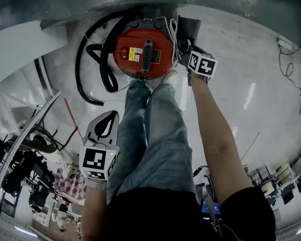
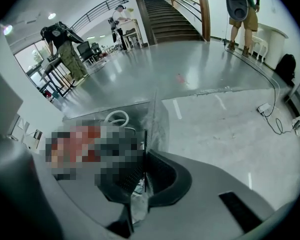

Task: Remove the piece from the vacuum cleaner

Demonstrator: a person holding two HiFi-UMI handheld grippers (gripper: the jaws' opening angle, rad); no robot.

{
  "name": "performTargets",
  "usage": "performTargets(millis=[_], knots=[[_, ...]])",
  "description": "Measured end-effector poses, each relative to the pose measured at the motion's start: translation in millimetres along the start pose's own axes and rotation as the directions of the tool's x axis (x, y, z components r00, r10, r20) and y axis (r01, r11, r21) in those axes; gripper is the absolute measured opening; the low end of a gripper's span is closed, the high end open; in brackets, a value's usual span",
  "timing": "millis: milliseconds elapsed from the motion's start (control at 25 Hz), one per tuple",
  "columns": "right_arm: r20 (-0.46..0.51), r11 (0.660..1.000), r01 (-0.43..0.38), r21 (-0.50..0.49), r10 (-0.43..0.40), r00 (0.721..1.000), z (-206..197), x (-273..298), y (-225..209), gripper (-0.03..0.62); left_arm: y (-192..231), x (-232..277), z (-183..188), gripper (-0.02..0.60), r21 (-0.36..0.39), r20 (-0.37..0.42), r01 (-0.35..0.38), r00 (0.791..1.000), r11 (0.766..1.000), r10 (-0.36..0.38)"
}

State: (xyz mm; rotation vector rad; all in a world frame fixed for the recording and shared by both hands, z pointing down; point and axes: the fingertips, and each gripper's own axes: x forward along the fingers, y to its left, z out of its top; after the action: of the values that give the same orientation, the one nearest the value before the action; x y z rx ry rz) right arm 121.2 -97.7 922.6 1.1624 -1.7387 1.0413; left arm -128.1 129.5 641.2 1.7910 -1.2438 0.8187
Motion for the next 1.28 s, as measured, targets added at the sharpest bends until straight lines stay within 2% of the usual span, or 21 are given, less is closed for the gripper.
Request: performTargets(millis=[480, 840, 1280], knots=[[0.027, 0.996, 0.019, 0.089, -0.021, 0.999, -3.1, -3.0, -8.0, 0.048, 2.6, 1.2, -7.9, 0.018, -0.013, -0.009, 0.005, 1.000, 1.000, -0.005], [0.009, 0.998, 0.021, 0.051, -0.022, 1.000, 2.2, -0.5, -10.1, 0.048, 5.6, 2.4, -9.5, 0.018, -0.028, -0.014, 0.011, 1.000, 1.000, -0.011], [0.007, 0.999, 0.000, 0.053, 0.000, 1.000, 12.4, 6.7, -11.1, 0.048, 13.0, 0.9, -22.2, 0.018, -0.036, -0.017, 0.015, 1.000, 0.999, -0.016]])
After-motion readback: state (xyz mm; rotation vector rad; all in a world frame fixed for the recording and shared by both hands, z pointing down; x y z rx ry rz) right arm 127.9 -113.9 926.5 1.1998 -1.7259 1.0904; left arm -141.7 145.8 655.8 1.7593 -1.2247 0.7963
